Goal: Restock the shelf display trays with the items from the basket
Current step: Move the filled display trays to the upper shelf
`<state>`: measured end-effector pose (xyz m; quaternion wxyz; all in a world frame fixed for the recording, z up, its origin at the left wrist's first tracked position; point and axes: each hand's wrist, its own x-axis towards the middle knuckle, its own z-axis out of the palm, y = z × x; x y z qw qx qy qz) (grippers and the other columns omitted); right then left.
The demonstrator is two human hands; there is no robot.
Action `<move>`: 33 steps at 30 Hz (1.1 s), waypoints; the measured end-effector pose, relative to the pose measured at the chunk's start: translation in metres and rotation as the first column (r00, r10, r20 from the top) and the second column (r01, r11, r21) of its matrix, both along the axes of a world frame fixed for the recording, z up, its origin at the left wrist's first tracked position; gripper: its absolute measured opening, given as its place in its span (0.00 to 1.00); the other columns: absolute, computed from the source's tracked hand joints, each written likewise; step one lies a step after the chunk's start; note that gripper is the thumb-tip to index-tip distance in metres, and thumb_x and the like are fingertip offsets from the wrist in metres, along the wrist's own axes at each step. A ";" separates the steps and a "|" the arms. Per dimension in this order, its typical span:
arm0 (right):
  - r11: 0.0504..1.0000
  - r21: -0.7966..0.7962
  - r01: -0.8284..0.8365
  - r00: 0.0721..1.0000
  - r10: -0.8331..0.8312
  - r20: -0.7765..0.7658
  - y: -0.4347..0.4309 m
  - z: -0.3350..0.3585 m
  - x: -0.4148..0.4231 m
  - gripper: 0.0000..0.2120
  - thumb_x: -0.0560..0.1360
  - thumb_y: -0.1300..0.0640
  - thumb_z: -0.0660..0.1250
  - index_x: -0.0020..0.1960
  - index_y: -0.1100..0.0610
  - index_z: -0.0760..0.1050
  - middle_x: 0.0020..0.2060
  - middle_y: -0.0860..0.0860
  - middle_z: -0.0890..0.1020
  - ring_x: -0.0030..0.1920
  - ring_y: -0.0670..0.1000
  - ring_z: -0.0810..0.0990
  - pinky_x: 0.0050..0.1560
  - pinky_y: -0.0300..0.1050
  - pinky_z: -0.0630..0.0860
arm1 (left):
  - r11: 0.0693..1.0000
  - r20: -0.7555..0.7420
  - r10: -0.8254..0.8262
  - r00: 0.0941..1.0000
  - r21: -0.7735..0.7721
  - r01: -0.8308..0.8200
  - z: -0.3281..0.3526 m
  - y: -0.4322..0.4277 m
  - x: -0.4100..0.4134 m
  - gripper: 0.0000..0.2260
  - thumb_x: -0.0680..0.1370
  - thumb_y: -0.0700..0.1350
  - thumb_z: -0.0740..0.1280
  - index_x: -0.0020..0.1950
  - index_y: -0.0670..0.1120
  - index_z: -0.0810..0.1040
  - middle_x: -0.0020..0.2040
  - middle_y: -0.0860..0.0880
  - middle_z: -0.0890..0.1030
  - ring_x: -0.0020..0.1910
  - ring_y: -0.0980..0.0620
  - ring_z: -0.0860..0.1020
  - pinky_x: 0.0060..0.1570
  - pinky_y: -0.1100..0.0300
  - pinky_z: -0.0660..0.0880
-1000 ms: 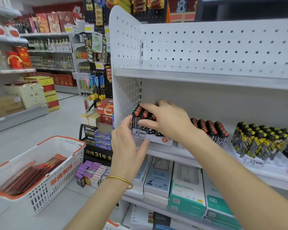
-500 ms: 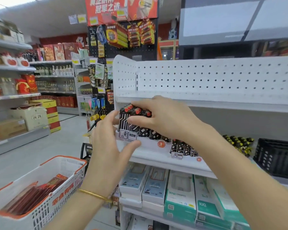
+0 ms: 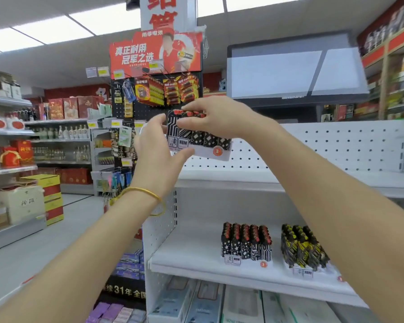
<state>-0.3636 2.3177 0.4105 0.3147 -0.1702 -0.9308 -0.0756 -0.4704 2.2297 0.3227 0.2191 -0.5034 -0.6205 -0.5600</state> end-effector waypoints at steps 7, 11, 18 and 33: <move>0.995 -0.096 0.026 0.994 -0.016 0.110 0.063 -0.002 -0.026 0.27 0.75 0.36 0.57 0.67 0.50 0.70 0.60 0.49 0.77 0.56 0.50 0.75 0.54 0.45 0.73 | 0.990 0.081 -0.033 0.996 -0.133 0.044 0.009 0.056 -0.024 0.35 0.73 0.46 0.72 0.74 0.45 0.58 0.59 0.47 0.70 0.65 0.43 0.66 0.61 0.45 0.70; 0.990 -0.138 0.040 0.991 -0.021 0.133 0.087 -0.013 -0.039 0.27 0.75 0.35 0.57 0.67 0.50 0.71 0.60 0.49 0.77 0.55 0.50 0.74 0.53 0.46 0.72 | 0.968 0.070 -0.019 0.997 -0.249 0.036 0.007 0.062 -0.035 0.32 0.74 0.45 0.71 0.73 0.44 0.58 0.58 0.47 0.71 0.61 0.45 0.71 0.59 0.50 0.71; 0.988 -0.120 0.097 0.978 -0.073 0.194 0.100 -0.037 -0.063 0.25 0.72 0.31 0.57 0.63 0.43 0.73 0.60 0.43 0.76 0.59 0.50 0.73 0.61 0.55 0.71 | 0.934 0.049 0.067 0.997 -0.355 -0.045 -0.011 0.057 -0.049 0.21 0.79 0.35 0.55 0.72 0.42 0.59 0.64 0.42 0.74 0.61 0.44 0.73 0.57 0.51 0.72; 0.962 -0.270 0.030 0.994 0.001 0.114 0.079 -0.039 -0.060 0.39 0.69 0.29 0.60 0.73 0.48 0.61 0.72 0.45 0.65 0.70 0.49 0.66 0.66 0.49 0.64 | 0.860 -0.464 0.354 0.812 -0.178 -0.477 -0.058 0.042 -0.062 0.10 0.80 0.48 0.56 0.51 0.44 0.73 0.42 0.46 0.76 0.46 0.43 0.73 0.47 0.54 0.63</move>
